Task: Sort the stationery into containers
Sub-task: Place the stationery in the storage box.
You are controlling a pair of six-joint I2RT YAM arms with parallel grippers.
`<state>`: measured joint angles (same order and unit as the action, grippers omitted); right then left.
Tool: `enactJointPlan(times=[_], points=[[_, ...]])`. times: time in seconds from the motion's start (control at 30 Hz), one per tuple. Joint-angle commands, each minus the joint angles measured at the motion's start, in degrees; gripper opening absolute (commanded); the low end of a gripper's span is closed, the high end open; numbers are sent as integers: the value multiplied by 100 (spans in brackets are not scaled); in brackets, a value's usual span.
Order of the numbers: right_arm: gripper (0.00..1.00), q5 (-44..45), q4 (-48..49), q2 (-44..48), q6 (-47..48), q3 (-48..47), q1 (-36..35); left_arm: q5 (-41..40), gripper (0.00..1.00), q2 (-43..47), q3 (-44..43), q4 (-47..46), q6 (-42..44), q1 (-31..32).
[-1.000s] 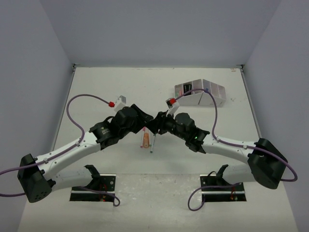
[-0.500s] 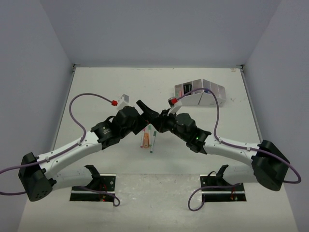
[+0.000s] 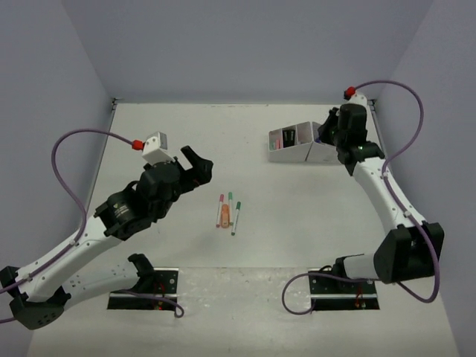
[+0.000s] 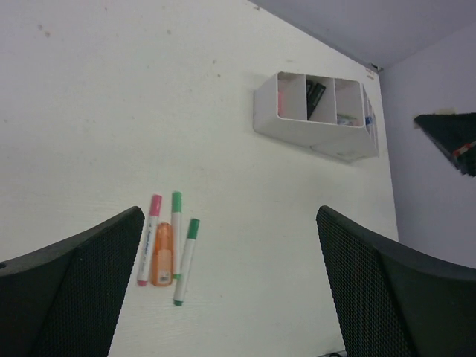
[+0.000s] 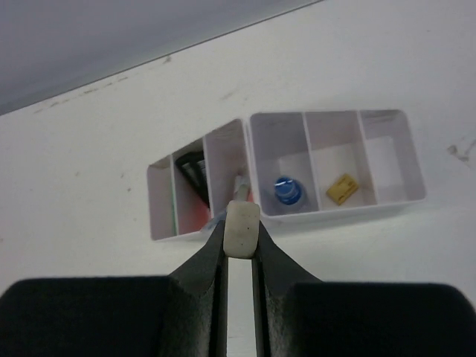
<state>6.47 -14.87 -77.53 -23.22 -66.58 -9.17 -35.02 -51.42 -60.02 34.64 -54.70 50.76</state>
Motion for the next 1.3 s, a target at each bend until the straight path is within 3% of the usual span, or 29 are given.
enactJointPlan(times=[0.0, 0.17, 0.37, 0.7, 0.97, 1.27], points=[[0, 30, -1261, -938, 633, -1202, 484, -397, 100, 186, 122, 362, 1305, 4], [0, 85, -2064, -2255, 1126, -2430, 837, -541, 100, 341, 145, 1008, 1757, 4], [4, -104, -2201, -2770, 1328, -2541, 886, -650, 100, 570, 301, 1396, 2081, 8], [10, 45, -2161, -3005, 1329, -2561, 890, -525, 100, 679, 797, 993, 2245, 12], [27, 169, -2161, -2935, 1336, -2546, 888, -539, 100, 647, 823, 992, 2220, 11], [33, 116, -2141, -2665, 1264, -2486, 889, -587, 100, 667, 869, 984, 2190, 5]])
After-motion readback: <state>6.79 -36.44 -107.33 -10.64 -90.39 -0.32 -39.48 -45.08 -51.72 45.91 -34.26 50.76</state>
